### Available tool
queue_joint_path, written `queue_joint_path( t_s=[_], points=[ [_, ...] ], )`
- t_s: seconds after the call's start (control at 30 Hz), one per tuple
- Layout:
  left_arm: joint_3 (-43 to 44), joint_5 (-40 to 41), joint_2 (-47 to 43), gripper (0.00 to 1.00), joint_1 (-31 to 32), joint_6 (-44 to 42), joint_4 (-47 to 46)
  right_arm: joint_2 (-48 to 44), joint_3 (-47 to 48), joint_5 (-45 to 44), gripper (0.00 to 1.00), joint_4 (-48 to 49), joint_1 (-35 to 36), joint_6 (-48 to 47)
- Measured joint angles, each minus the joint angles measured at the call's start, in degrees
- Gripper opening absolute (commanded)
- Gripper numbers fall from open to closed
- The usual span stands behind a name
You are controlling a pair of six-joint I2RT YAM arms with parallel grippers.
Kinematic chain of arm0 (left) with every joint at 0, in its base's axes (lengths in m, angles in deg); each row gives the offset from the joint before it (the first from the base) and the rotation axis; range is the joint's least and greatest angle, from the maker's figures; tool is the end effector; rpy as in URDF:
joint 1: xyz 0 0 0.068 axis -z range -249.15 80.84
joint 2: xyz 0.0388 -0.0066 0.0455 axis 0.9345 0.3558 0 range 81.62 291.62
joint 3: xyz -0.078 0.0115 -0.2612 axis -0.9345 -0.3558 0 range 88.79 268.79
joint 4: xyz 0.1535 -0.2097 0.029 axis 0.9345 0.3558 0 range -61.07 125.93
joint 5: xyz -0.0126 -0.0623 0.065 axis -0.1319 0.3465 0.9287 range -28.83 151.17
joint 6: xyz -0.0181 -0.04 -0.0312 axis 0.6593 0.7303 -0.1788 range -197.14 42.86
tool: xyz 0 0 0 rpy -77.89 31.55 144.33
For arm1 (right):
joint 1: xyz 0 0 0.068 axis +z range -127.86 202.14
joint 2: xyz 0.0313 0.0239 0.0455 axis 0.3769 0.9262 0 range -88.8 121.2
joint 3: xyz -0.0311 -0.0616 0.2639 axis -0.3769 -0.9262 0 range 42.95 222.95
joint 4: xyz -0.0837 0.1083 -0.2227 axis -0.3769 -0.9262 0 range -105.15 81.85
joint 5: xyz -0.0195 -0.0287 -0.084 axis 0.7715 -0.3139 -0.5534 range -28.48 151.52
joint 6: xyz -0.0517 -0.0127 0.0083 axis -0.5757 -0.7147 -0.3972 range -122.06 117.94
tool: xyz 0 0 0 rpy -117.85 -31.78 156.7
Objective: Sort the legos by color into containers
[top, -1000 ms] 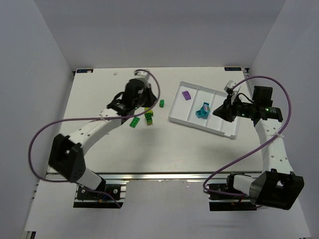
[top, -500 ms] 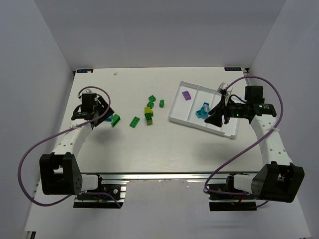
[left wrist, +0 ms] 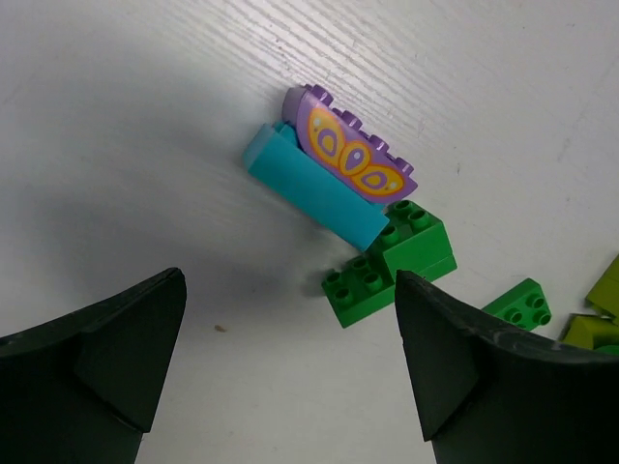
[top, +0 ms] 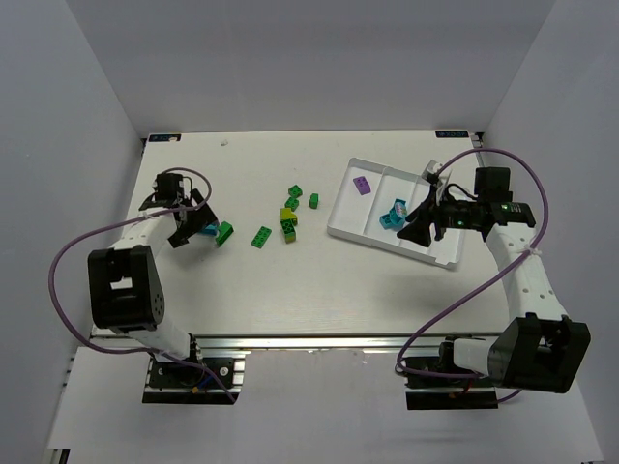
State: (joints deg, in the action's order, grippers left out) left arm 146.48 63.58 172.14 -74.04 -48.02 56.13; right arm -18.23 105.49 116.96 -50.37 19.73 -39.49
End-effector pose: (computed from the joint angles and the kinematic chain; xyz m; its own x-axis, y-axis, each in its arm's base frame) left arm 0.3143 0.0284 0.2002 -0.7024 -0.5481 -0.4541 -0.5128 0.8321 -0.2113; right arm 0.2442 0.0190 0.3152 -0.3048 -0.3322 -0.8926 -0.8657 0.4874 0.1142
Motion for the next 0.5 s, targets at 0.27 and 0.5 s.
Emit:
queue_joint_path(
  t_s=[0.27,0.5],
  points=[
    [5.2,-0.2,6.1,0.98,0.0,-12.3,0.7,0.1,-0.7,-0.2,0.64,0.9,0.0,1.0],
    [8.0,-0.4,9.8,0.96,0.0,-19.3,0.6,1.1,-0.7,-0.3,0.65,1.8,0.0,1.1]
  ],
)
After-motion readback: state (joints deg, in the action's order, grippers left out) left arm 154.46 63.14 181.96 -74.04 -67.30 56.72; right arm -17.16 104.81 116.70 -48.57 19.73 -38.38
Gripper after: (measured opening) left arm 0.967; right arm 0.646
